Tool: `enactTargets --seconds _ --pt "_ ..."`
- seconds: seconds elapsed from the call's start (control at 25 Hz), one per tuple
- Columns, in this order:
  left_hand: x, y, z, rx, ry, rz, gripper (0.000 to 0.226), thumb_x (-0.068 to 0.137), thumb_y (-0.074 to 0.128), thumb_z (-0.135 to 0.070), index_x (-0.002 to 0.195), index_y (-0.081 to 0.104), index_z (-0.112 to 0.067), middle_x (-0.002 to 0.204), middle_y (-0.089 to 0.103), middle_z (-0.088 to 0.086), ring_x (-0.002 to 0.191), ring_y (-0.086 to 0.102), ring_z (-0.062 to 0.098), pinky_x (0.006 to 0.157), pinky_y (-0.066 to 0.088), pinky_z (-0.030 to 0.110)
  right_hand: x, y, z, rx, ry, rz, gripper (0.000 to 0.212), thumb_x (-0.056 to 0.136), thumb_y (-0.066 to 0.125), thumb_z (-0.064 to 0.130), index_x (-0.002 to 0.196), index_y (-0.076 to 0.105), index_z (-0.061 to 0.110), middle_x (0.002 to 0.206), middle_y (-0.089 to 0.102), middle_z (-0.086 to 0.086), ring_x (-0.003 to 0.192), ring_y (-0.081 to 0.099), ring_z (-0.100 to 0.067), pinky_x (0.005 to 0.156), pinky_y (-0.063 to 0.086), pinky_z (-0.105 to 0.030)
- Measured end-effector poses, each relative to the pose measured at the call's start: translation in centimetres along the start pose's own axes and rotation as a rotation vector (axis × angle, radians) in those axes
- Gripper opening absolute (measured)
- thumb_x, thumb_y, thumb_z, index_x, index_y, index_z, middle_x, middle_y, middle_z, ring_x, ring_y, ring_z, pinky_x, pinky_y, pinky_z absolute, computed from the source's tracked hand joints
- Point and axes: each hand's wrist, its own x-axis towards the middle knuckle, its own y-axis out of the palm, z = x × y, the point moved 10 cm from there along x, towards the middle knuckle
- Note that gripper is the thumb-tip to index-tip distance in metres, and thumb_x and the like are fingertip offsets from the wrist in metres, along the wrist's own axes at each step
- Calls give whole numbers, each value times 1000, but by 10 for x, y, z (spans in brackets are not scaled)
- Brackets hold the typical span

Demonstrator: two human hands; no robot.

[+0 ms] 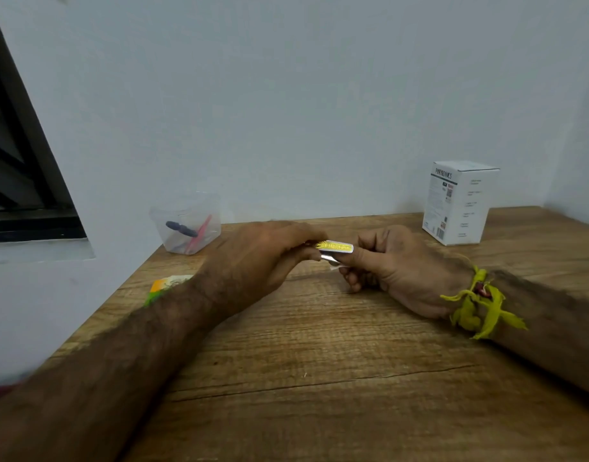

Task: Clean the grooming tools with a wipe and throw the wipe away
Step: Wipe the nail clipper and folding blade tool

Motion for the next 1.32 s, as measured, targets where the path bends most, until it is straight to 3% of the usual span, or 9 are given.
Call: enactTargets --seconds 0.08,0.28,0.48,0.72,0.92,1.16,1.32 --pt "0 -1 3 -46 -17 -28 28 93 62 -20 117 73 -9 105 77 4 92 74 23 74 59 44 1 0 -1 31 19 11 33 74 72 25 85 69 -6 65 65 -6 55 58 -12 51 51 -22" --pt "-1 -4 6 -122 -17 -52 27 90 69 -18 115 75 -11 107 78 1 95 75 19 78 60 43 2 1 -3 94 53 41 28 83 67 28 82 70 0 65 63 -6 57 56 -13 53 50 -23" --pt "-4 -1 16 -122 -83 -81 25 90 68 -22 113 75 -15 101 78 -3 91 72 14 77 59 42 0 1 -2 86 37 58 51 83 64 32 104 66 -14 73 66 -10 63 59 -14 58 52 -23" --pt "-5 4 25 -203 -181 -119 25 89 75 -19 113 74 -15 101 76 -6 93 69 8 83 58 35 2 -4 -4 76 10 11 40 74 74 19 98 69 -13 69 66 -8 60 58 -14 55 50 -24" --pt "-13 10 49 -546 -426 -259 25 79 81 -7 103 75 -10 96 77 -2 91 73 7 84 60 28 4 -8 -7 137 21 -3 36 73 74 19 95 71 -9 68 64 -7 60 56 -13 56 48 -23" --pt "-15 17 55 -563 -464 -224 21 79 81 -2 99 76 -3 93 76 6 90 73 16 84 60 36 4 -15 -1 -68 -106 -101 22 81 76 16 90 74 -3 67 64 -5 59 54 -11 55 49 -21" --pt "-17 16 58 -492 -464 -210 22 80 81 -10 102 79 -12 94 76 -2 92 70 10 86 57 34 3 -14 5 -249 -158 -124 17 86 75 16 82 73 0 66 65 1 57 54 -6 53 46 -17"
